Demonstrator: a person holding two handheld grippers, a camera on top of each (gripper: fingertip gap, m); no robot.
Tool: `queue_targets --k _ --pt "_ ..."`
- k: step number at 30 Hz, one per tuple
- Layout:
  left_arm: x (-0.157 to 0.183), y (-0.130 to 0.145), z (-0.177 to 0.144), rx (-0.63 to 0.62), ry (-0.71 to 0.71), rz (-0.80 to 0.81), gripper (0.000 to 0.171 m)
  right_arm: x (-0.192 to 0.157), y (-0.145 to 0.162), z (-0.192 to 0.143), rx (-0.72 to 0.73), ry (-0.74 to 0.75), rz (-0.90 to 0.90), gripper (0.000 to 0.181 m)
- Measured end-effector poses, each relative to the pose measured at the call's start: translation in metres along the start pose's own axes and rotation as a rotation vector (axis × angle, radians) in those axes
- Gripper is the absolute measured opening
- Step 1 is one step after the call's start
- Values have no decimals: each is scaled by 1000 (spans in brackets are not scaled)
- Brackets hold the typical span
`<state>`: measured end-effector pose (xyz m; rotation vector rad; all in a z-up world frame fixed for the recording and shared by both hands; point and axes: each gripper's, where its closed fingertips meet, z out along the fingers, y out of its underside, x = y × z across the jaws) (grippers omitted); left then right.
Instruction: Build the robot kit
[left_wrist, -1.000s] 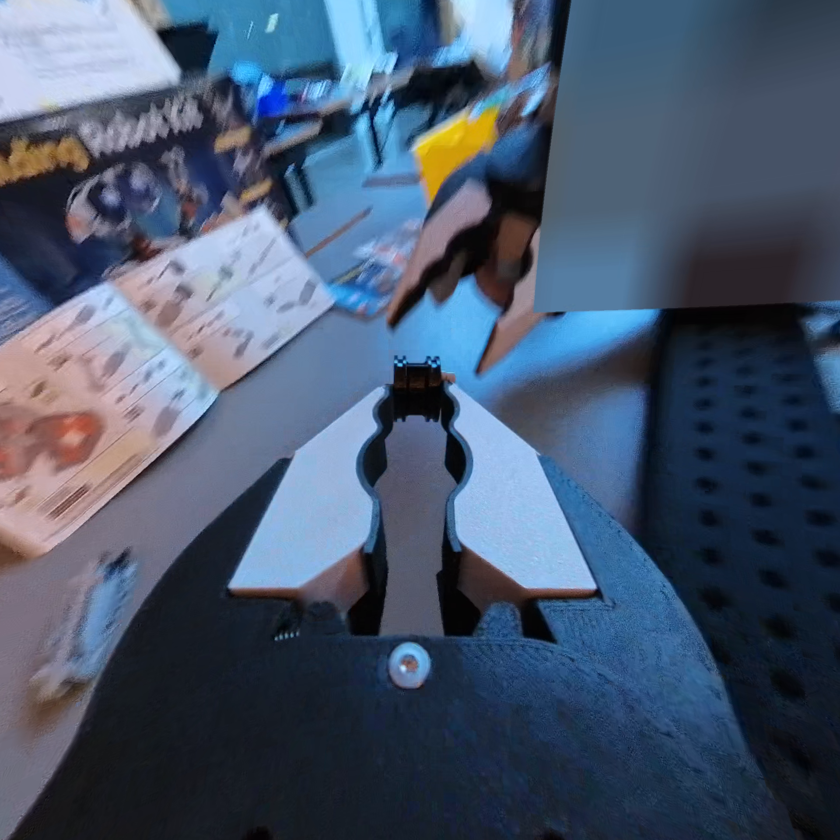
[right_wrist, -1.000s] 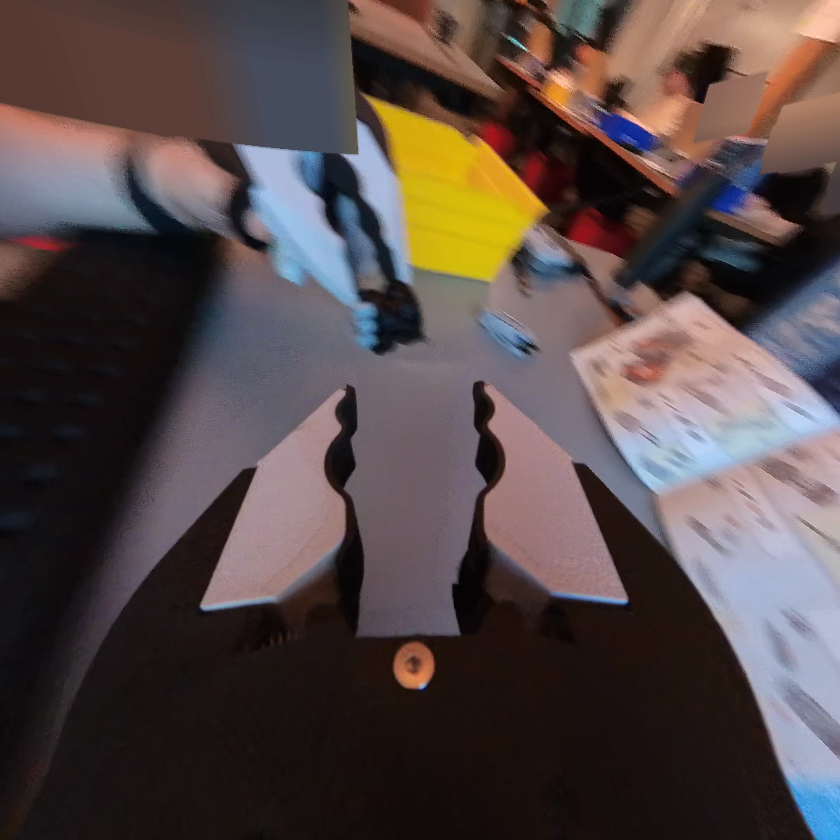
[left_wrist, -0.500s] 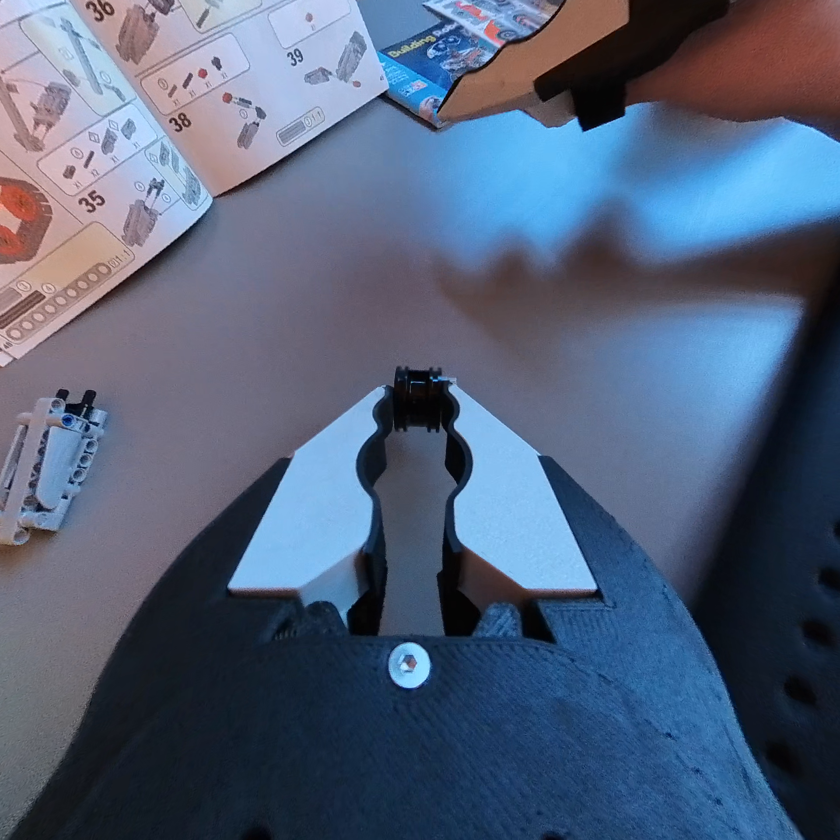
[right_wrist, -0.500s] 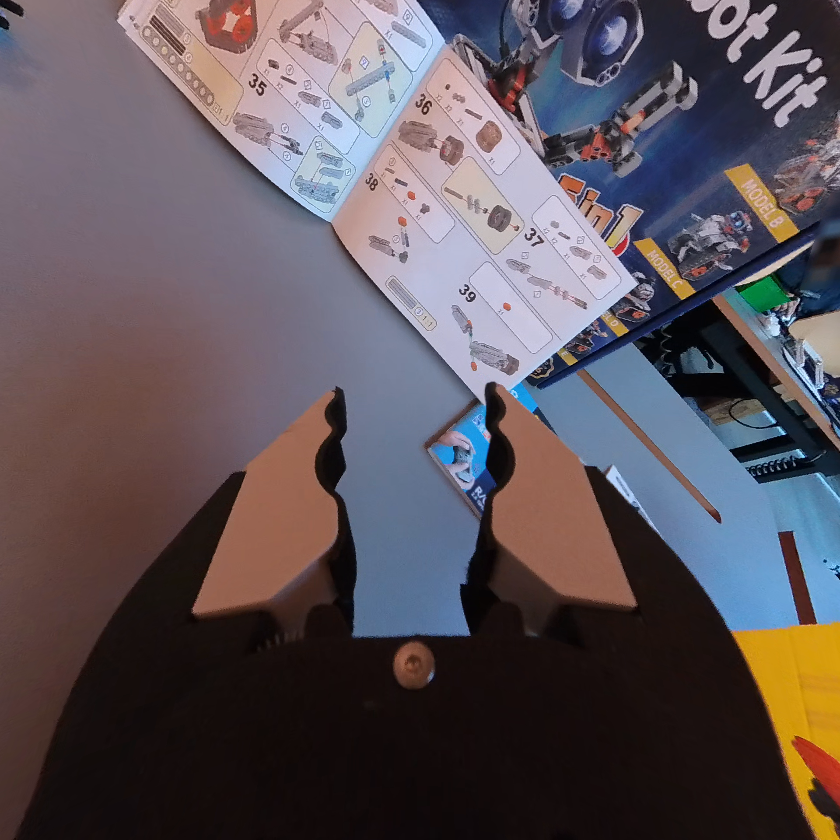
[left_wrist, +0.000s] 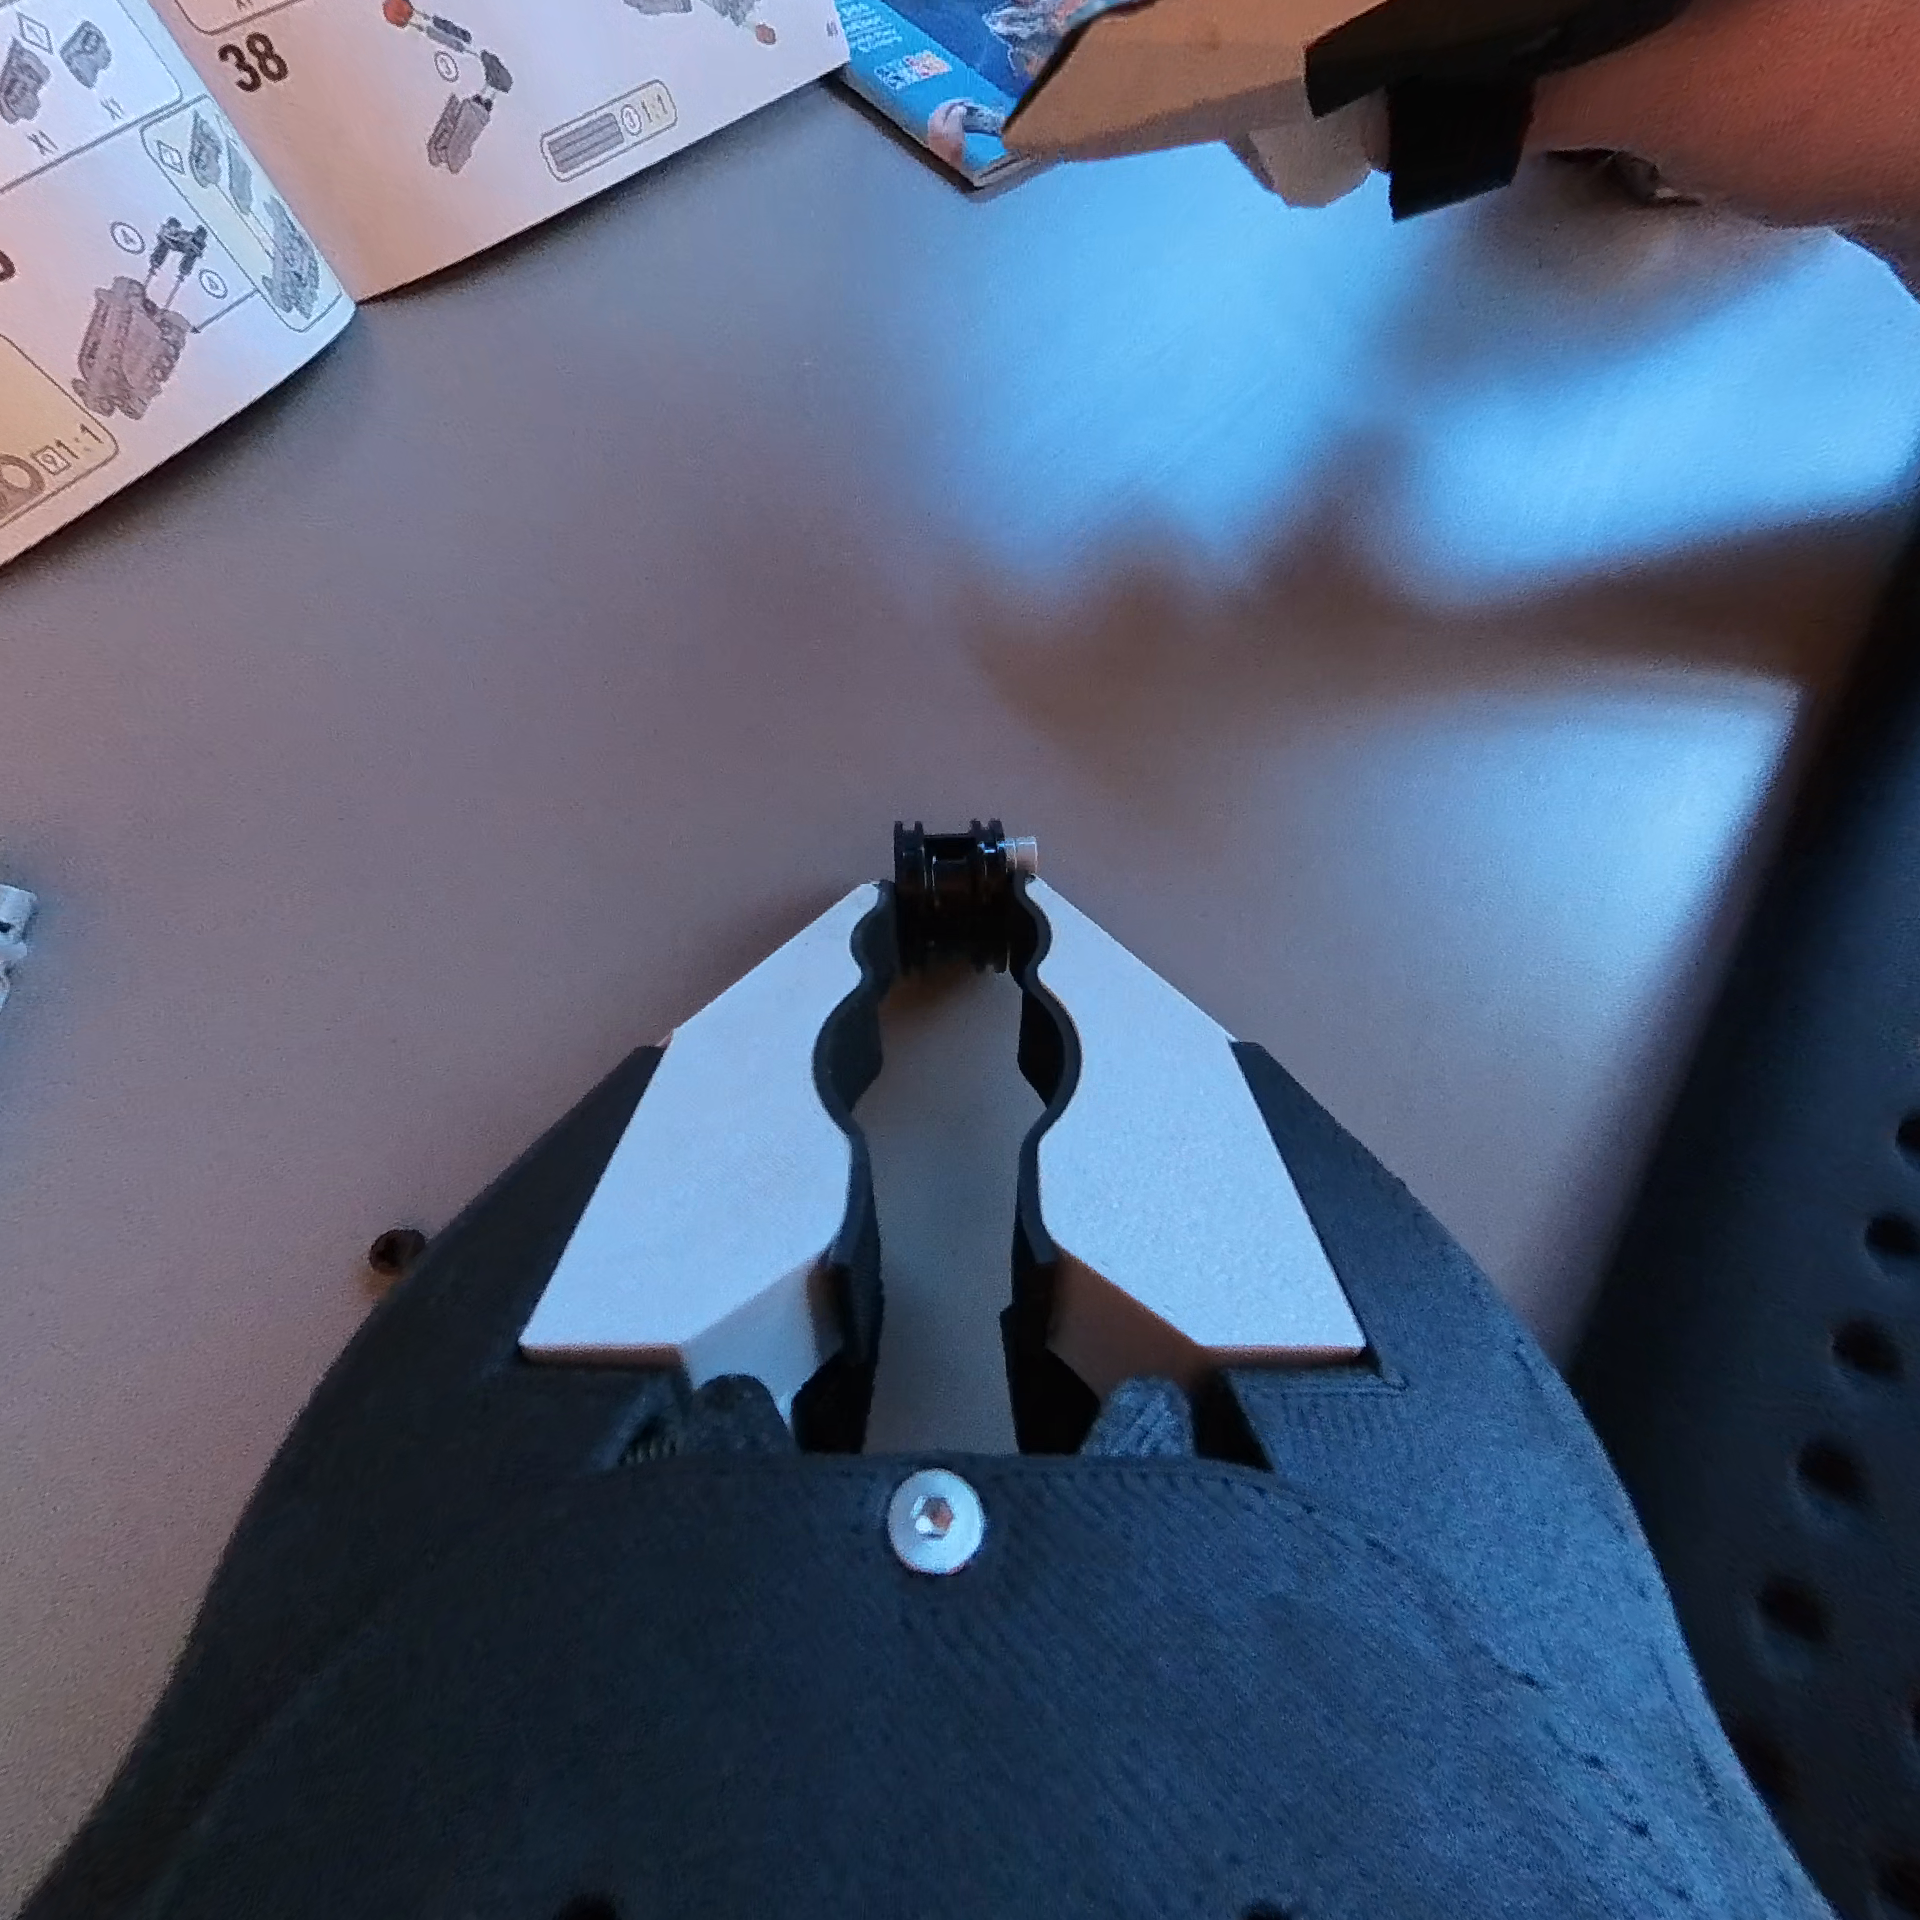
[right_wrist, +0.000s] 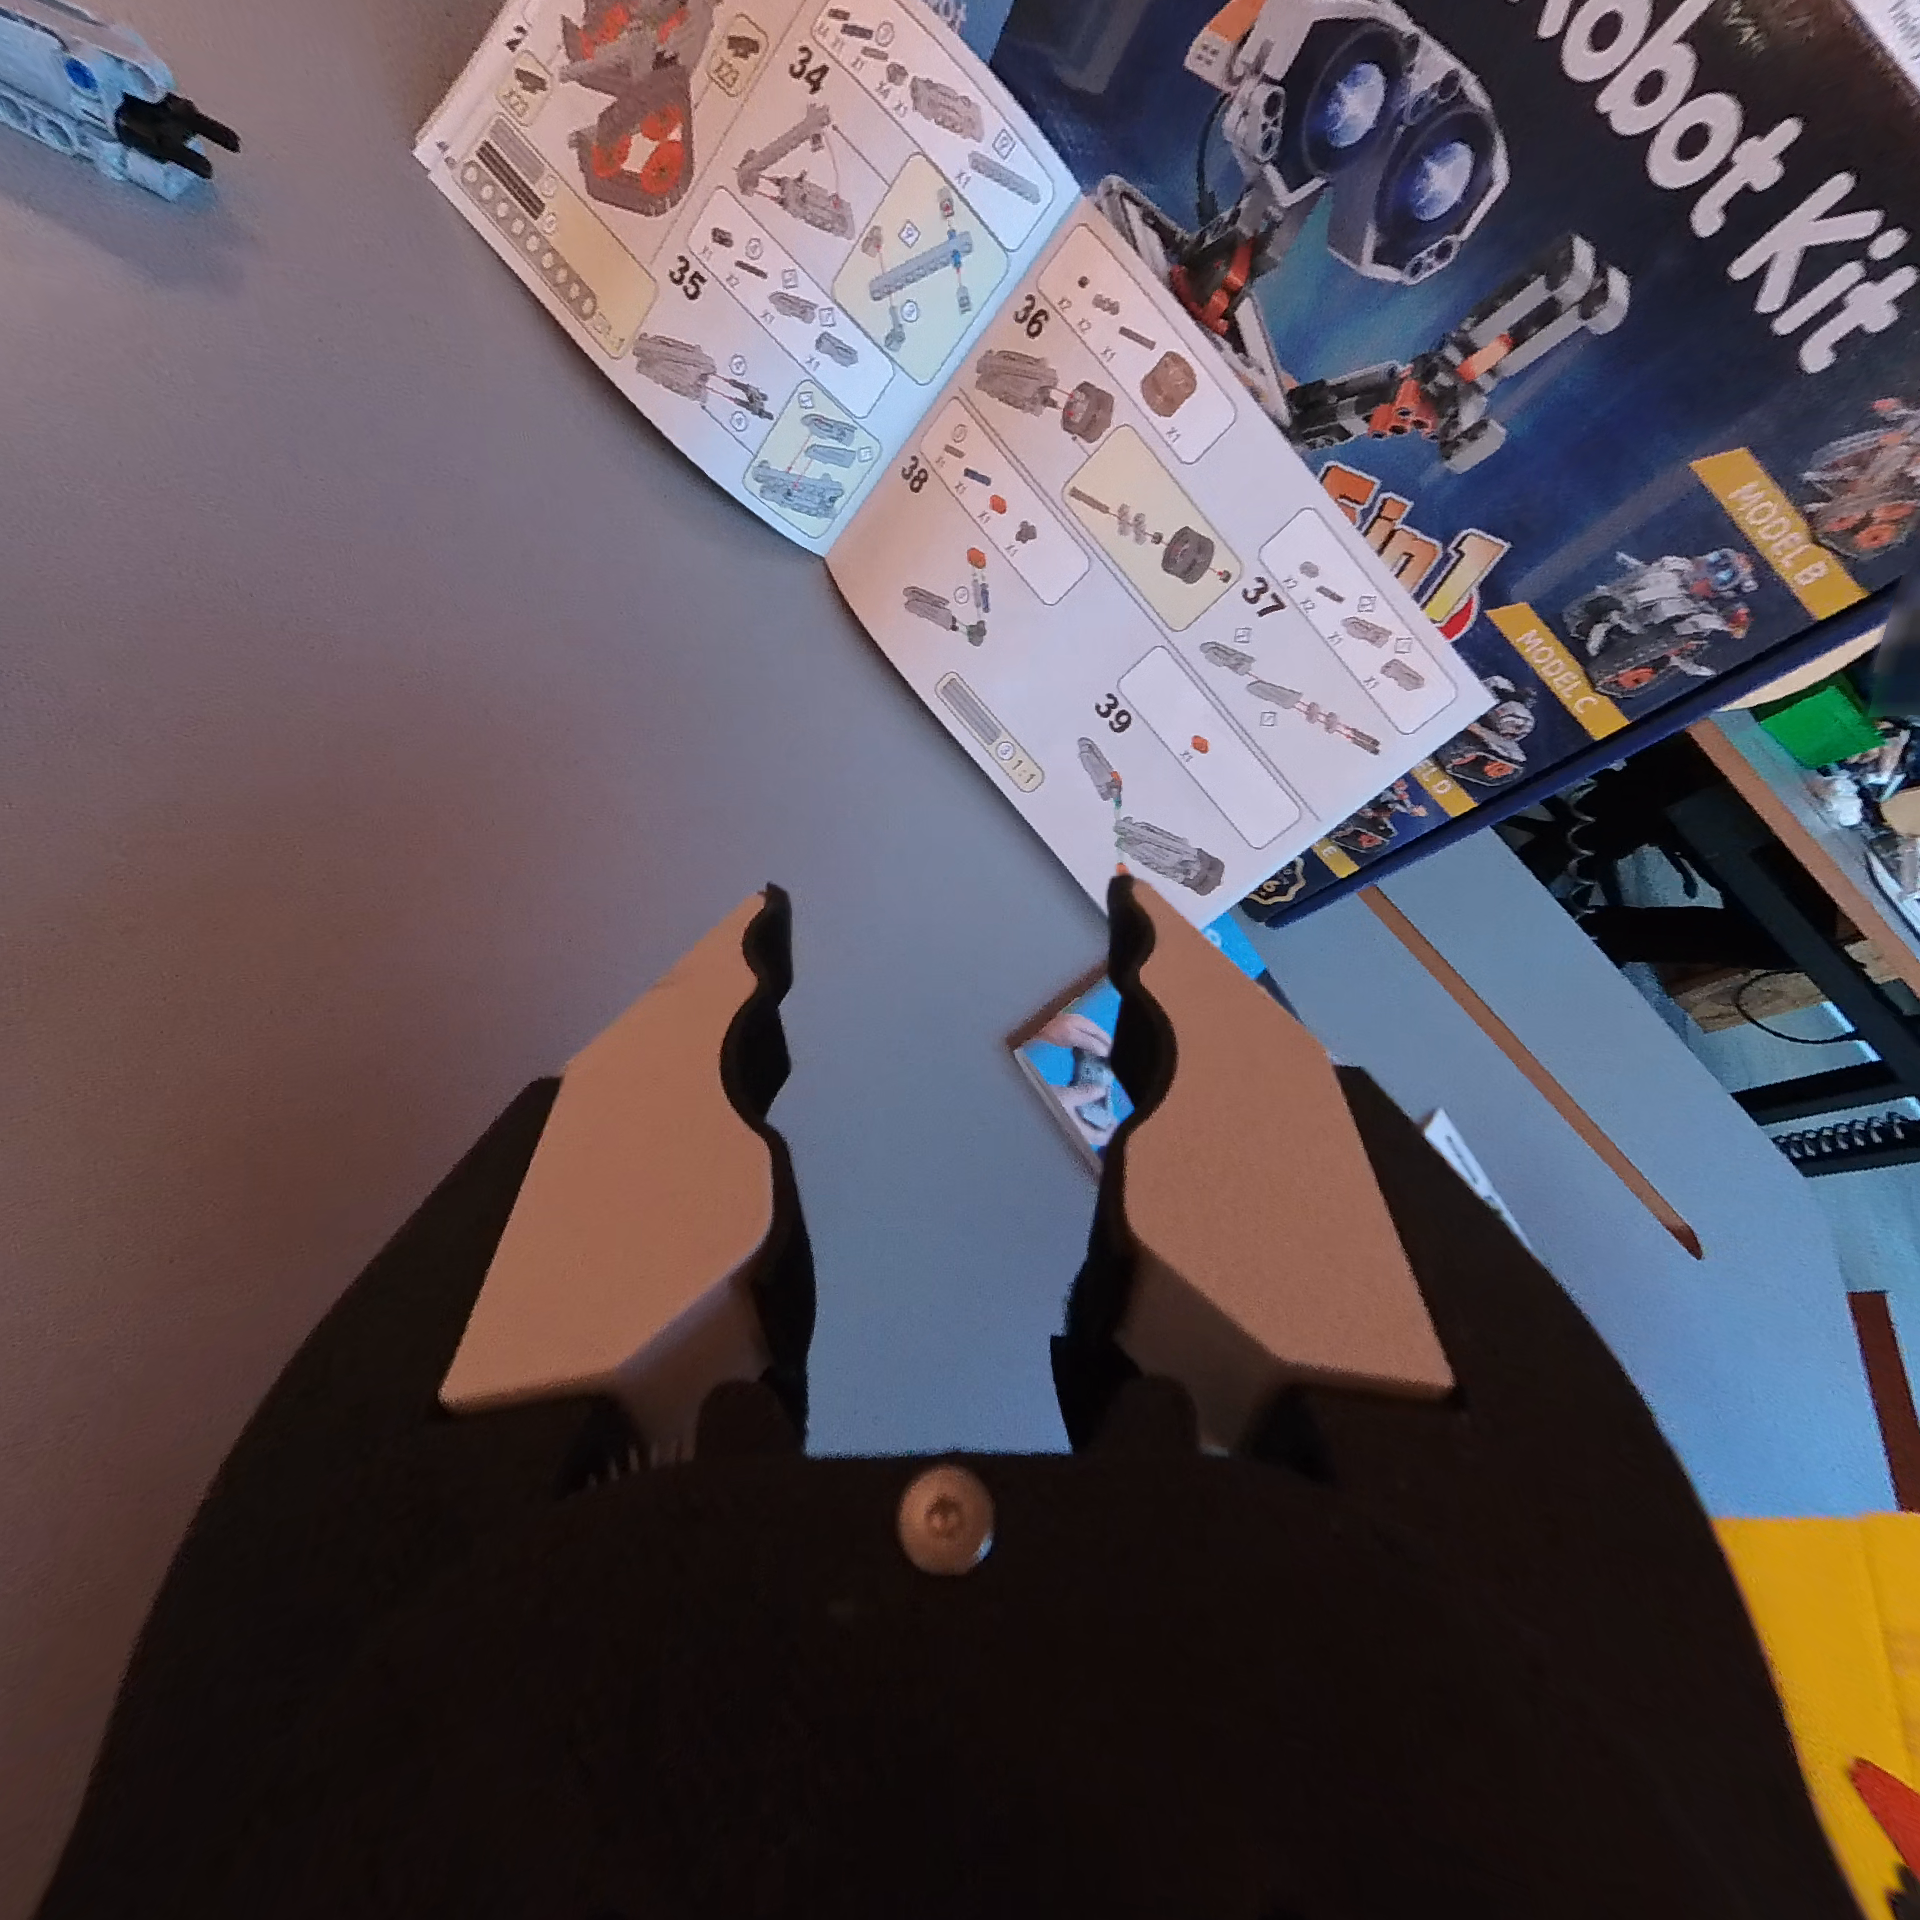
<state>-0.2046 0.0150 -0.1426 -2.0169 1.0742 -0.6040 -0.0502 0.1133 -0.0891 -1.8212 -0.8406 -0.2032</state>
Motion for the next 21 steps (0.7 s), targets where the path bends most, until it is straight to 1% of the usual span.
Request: queue_targets --k 7,8,9,10,11,12,14,17,21 --pt "0 1 -2 15 37 -25 23 -9 2 2 -12 -44 -5 61" --pt "0 1 -2 15 42 -24 25 -10 2 2 -10 -50 -2 61" --pt "0 2 -2 9 44 -22 33 -10 2 1 -8 -54 1 60" --pt "0 6 -1 -11 43 -18 38 -11 1 1 -5 -61 5 60" --pt "0 12 0 -49 43 -8 40 -12 0 0 -1 -68 10 60" --pt "0 18 1 -79 41 11 40 -14 -1 0 4 -77 17 59" --pt "2 22 -1 -99 29 61 25 -20 -2 0 9 -107 23 59" --pt "2 24 0 -115 1 116 24 -32 2 4 -6 -154 3 58" --pt "0 24 -1 -124 -6 88 23 -57 7 8 -24 -259 -21 56"
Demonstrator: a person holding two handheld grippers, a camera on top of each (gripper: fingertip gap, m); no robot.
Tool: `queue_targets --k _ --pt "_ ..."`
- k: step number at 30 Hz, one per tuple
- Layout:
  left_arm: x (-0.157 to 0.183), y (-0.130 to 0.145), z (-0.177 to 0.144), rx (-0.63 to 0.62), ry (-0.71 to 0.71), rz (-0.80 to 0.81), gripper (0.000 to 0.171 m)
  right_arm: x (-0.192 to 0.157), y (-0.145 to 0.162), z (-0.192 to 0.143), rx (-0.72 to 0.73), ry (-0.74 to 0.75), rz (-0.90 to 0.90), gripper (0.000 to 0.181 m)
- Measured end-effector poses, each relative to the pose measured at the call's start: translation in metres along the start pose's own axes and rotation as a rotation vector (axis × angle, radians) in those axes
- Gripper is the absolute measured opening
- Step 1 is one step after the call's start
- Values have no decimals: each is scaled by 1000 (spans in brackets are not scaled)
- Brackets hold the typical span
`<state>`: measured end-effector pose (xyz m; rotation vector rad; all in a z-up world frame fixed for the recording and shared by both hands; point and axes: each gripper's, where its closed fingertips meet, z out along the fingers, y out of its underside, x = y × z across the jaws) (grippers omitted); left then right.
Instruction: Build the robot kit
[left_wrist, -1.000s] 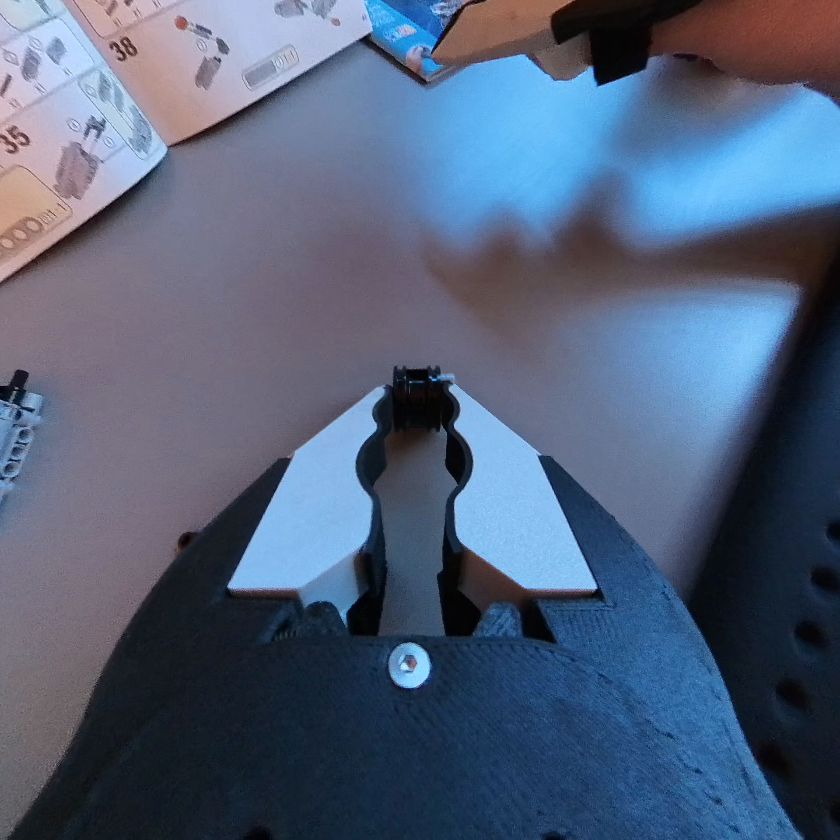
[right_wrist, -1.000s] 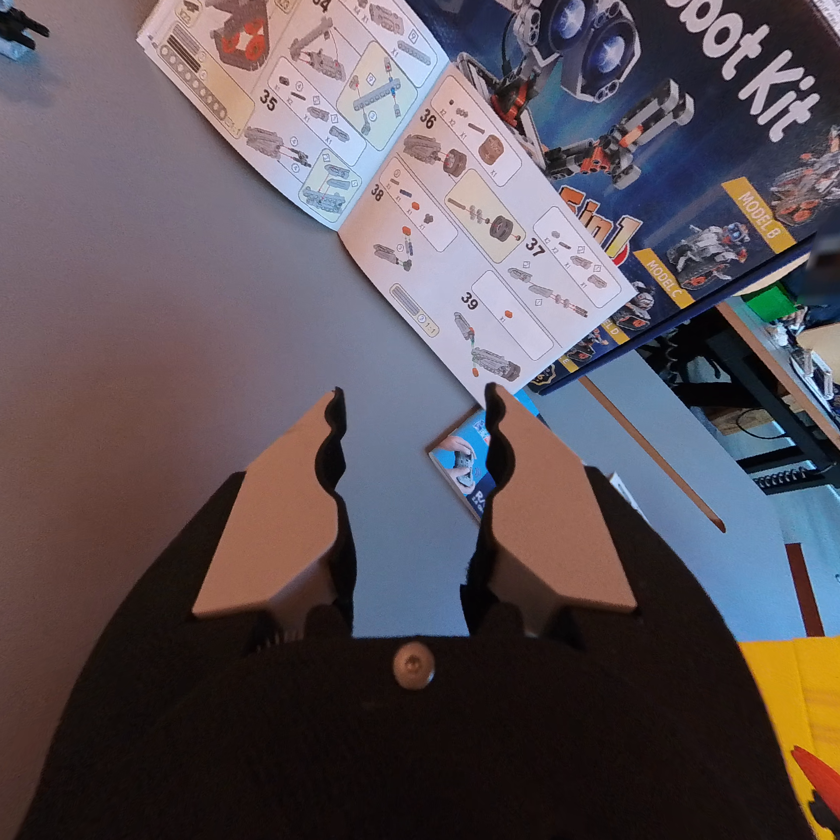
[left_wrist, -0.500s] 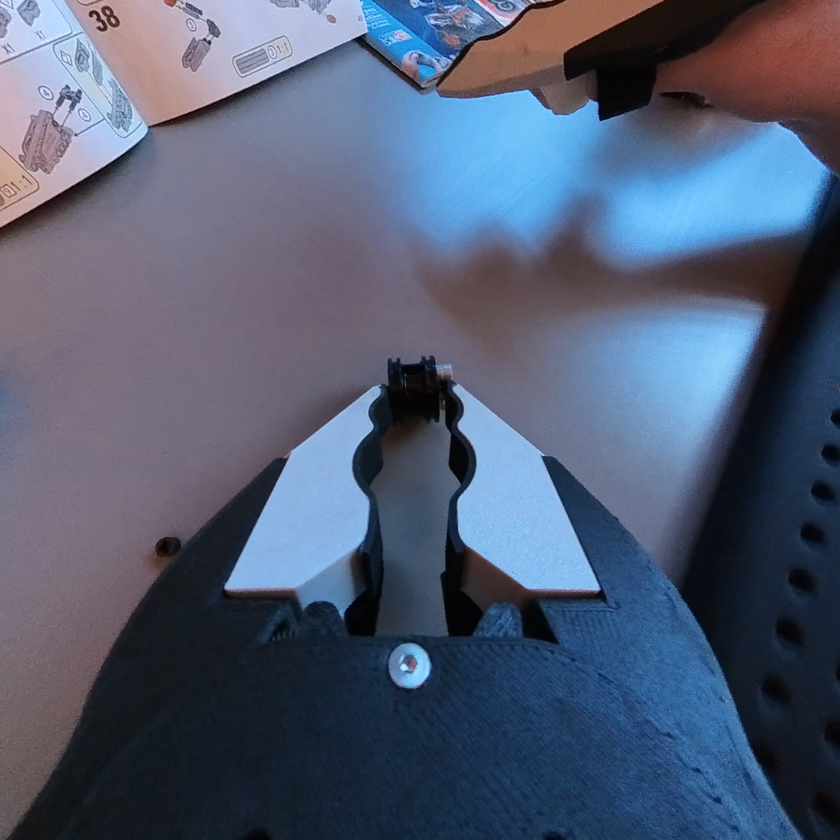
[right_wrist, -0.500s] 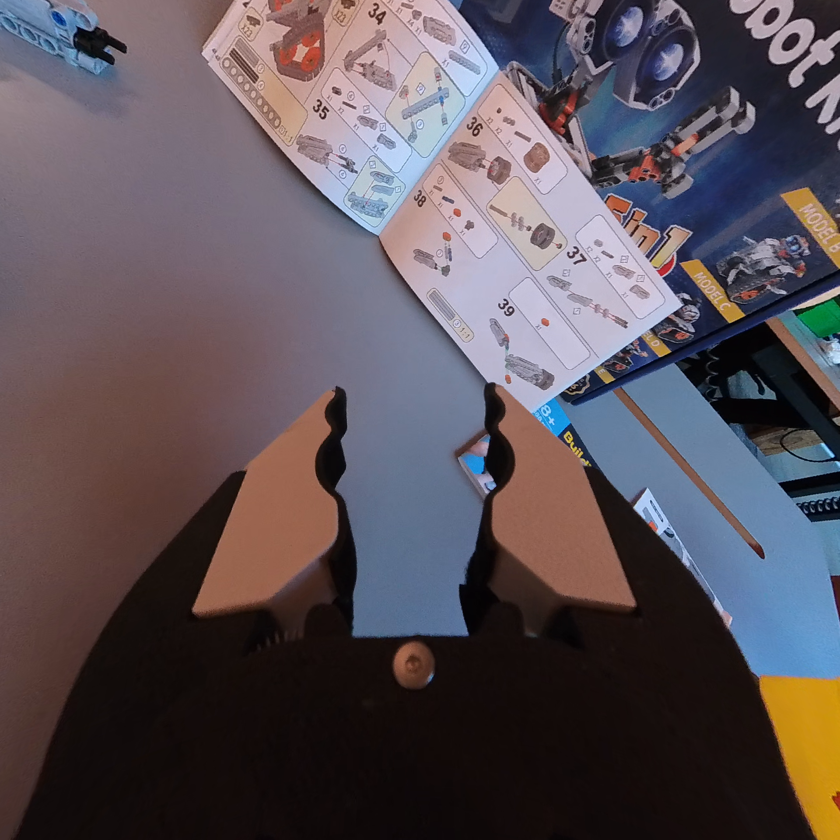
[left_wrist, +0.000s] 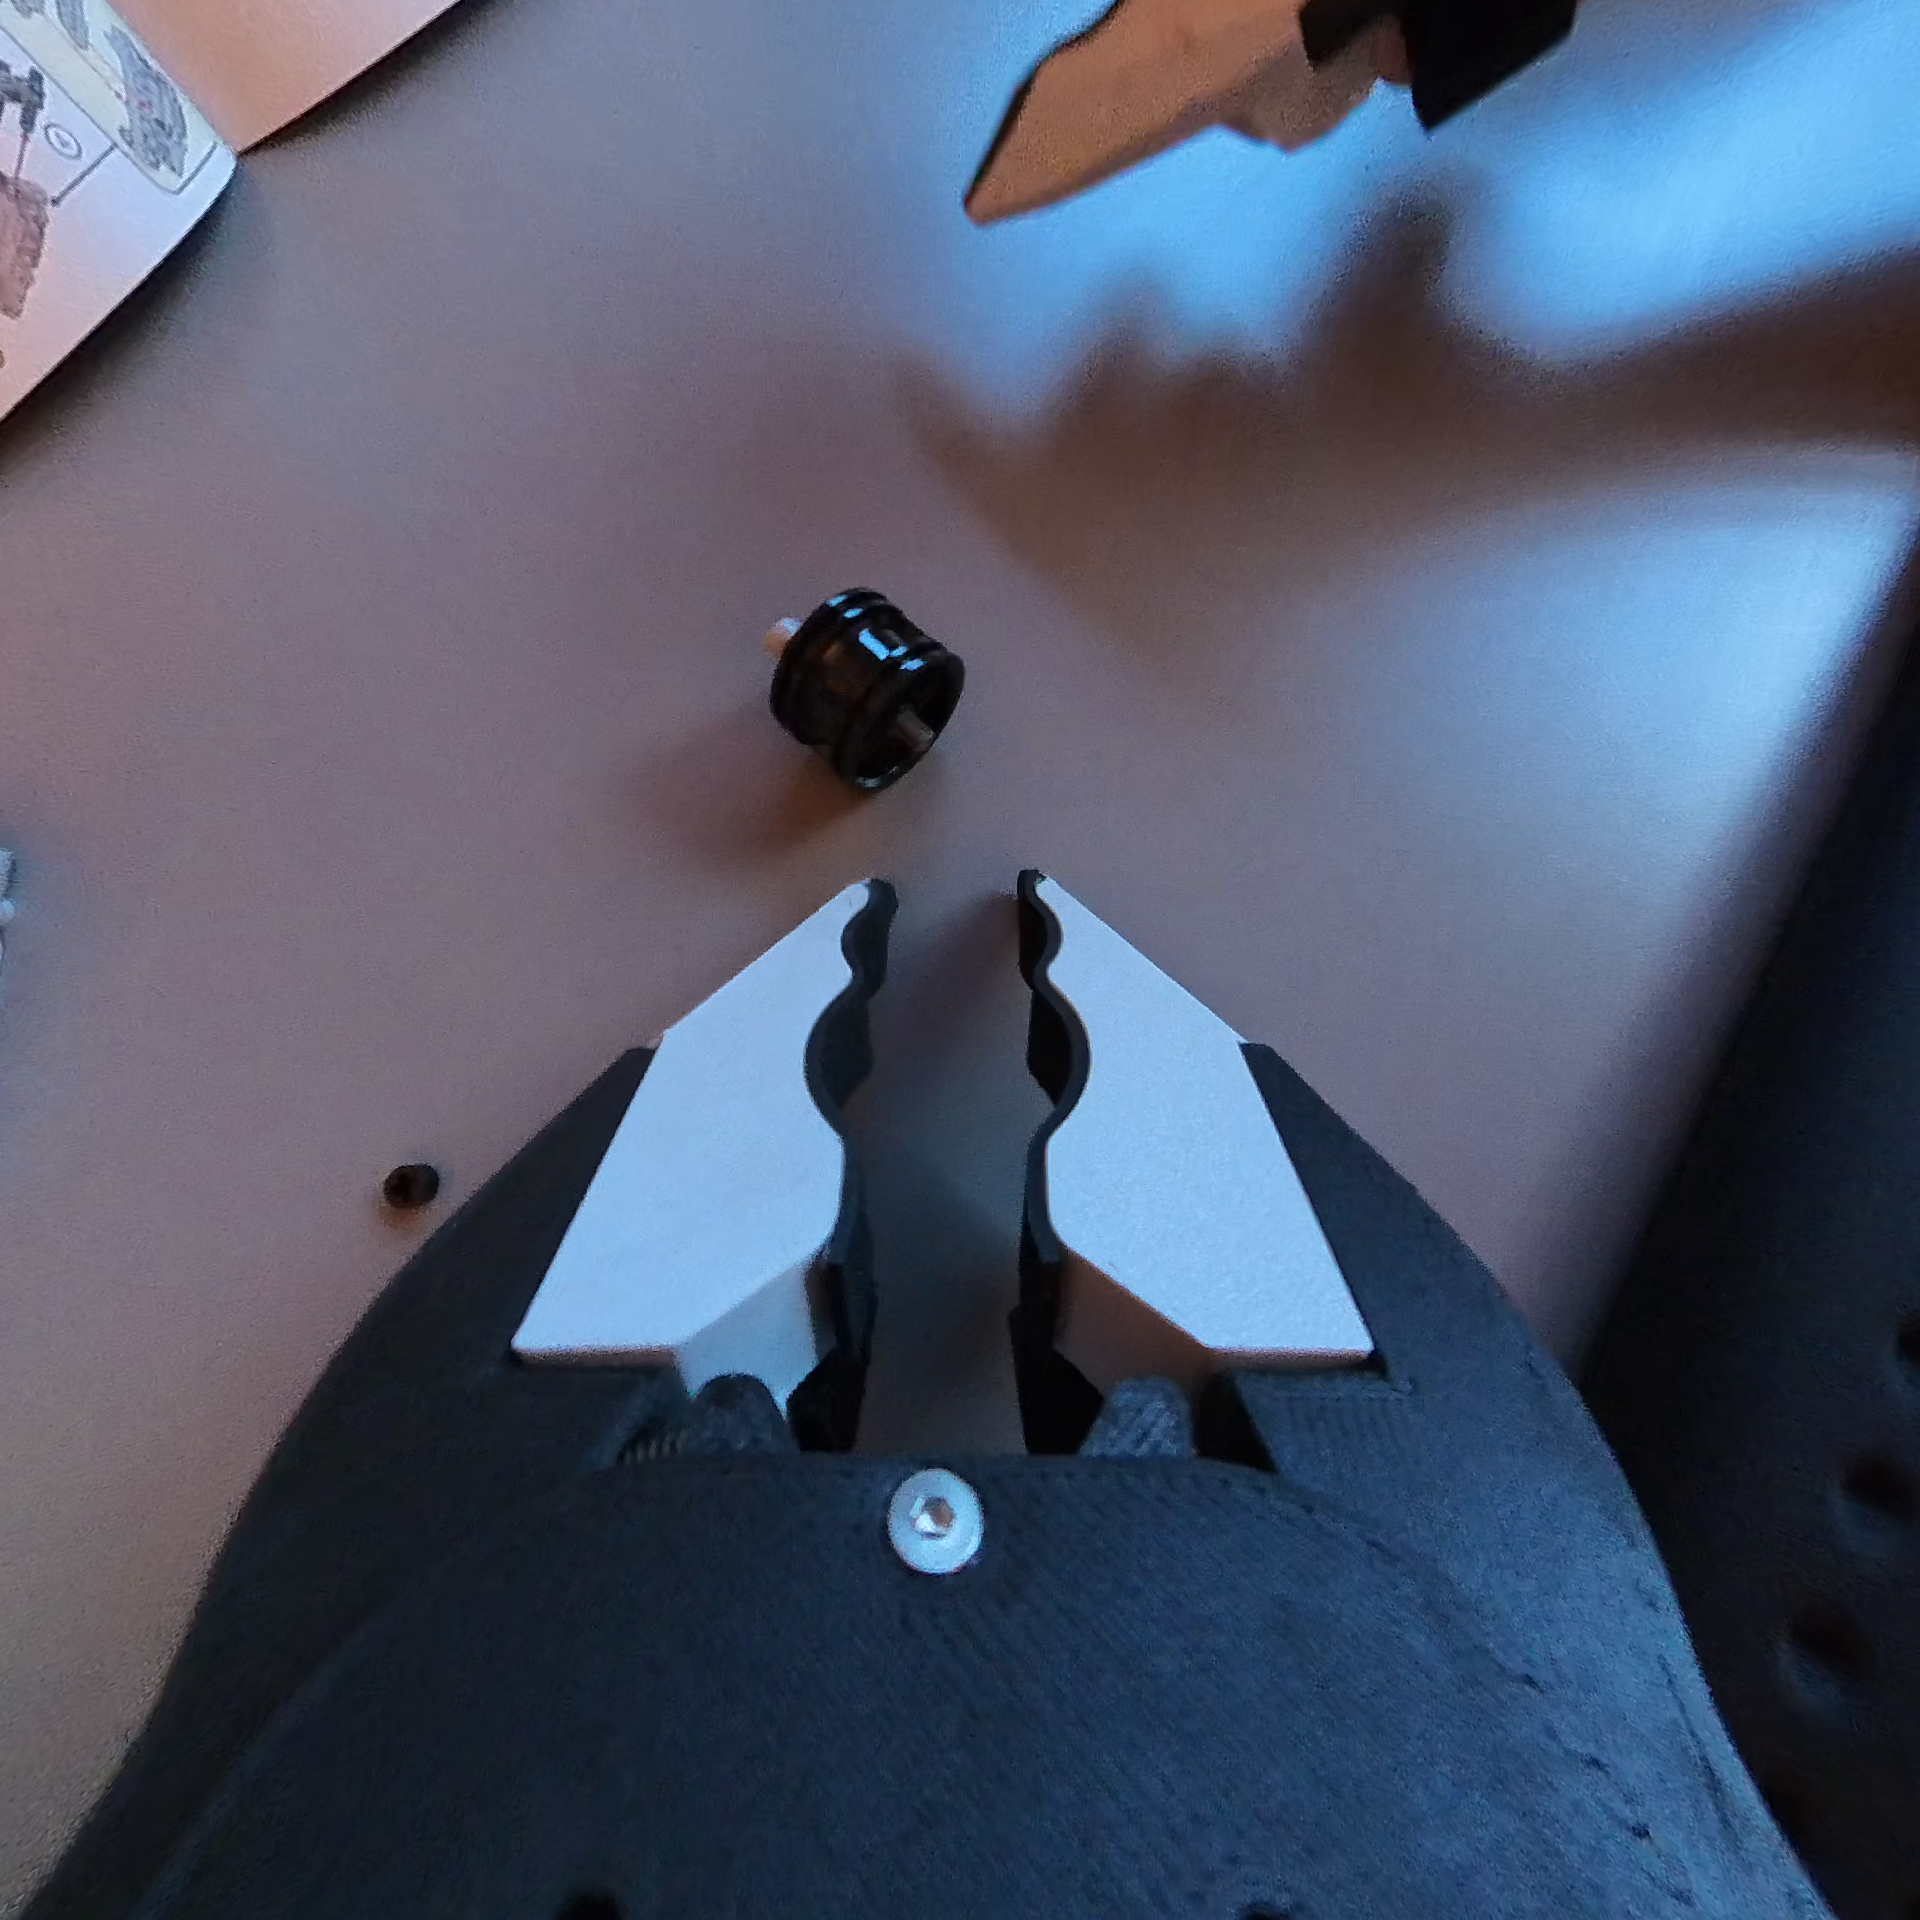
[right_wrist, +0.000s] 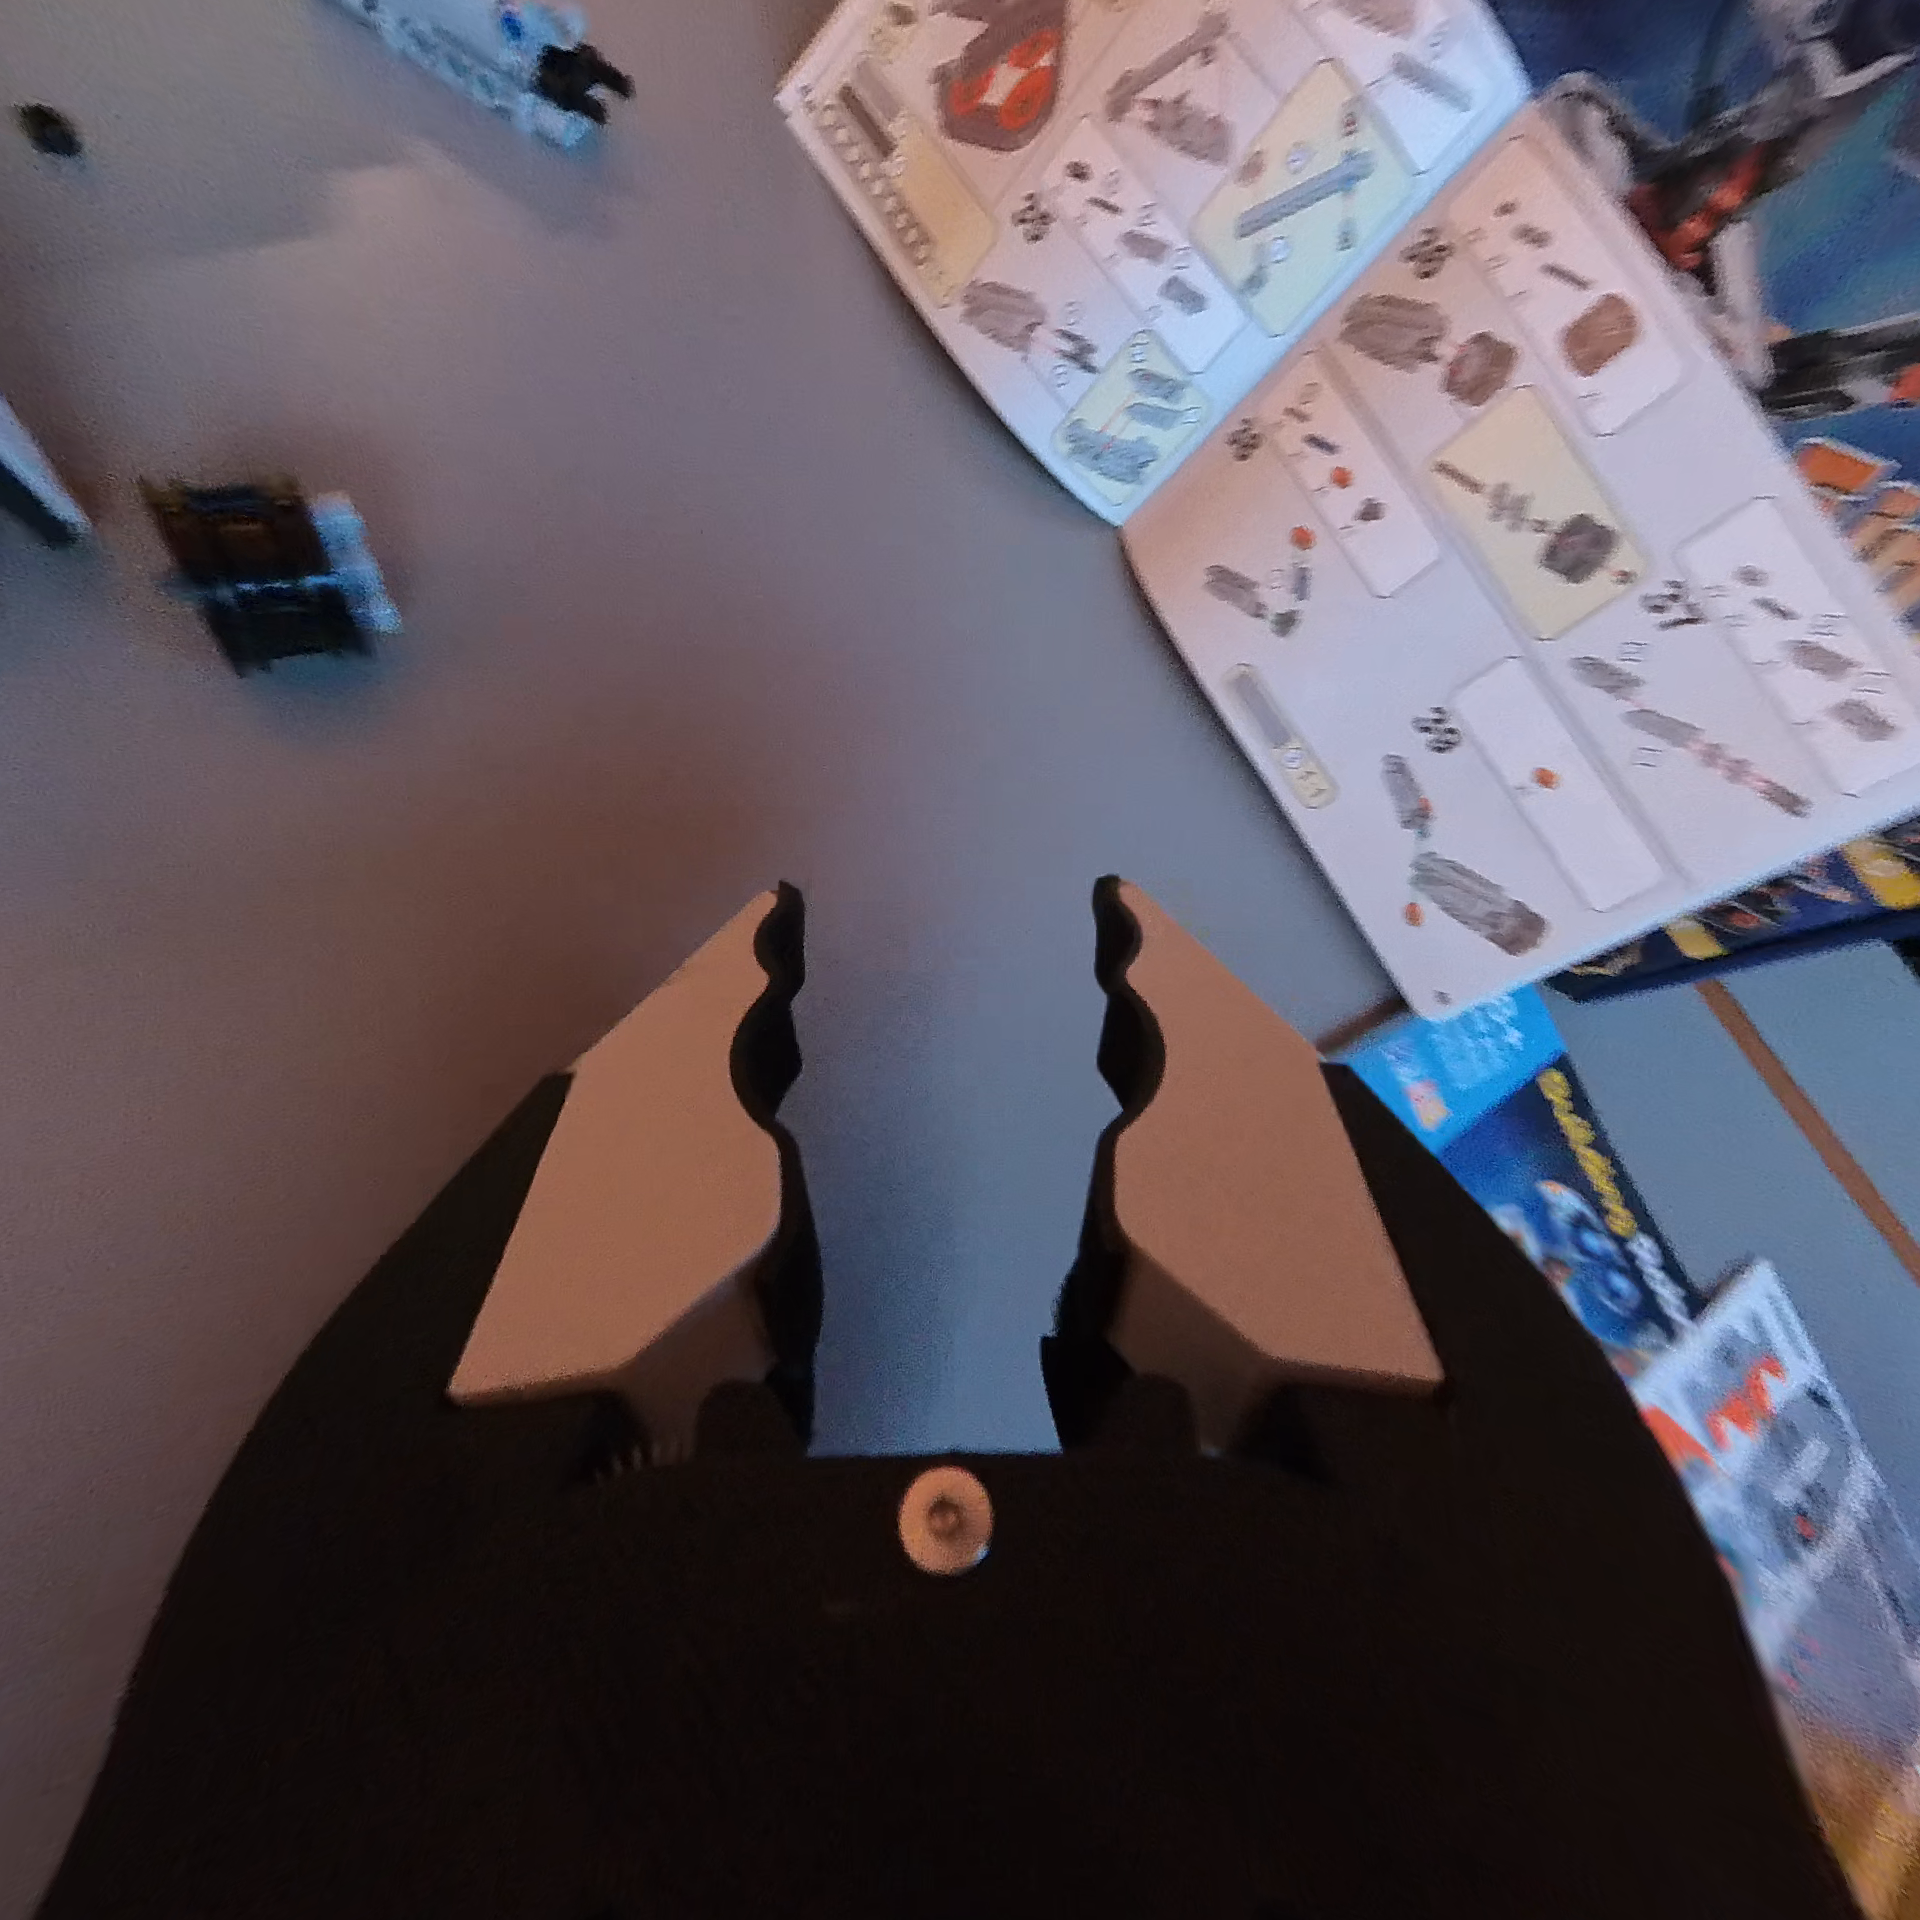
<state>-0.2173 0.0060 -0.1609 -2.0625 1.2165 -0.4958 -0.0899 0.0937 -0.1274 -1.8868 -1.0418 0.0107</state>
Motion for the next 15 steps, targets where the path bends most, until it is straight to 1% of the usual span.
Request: queue_targets --k 2,4,6,9,12,15 --pt "-2 1 -1 3 9 -35 24 -18 -4 2 25 -102 34 55" --pt "-5 1 -3 6 9 -75 27 -42 -14 0 83 -251 89 52" --pt "-8 -2 -3 26 8 -127 32 -57 -21 -2 119 -351 130 47" --pt "-2 -13 0 72 50 -196 35 -78 -26 -4 142 -484 121 35" --pt "1 -17 5 69 35 -194 38 -90 -24 -1 134 -538 73 28" --pt "0 -25 8 83 8 -195 40 -94 -22 0 118 -543 43 28"
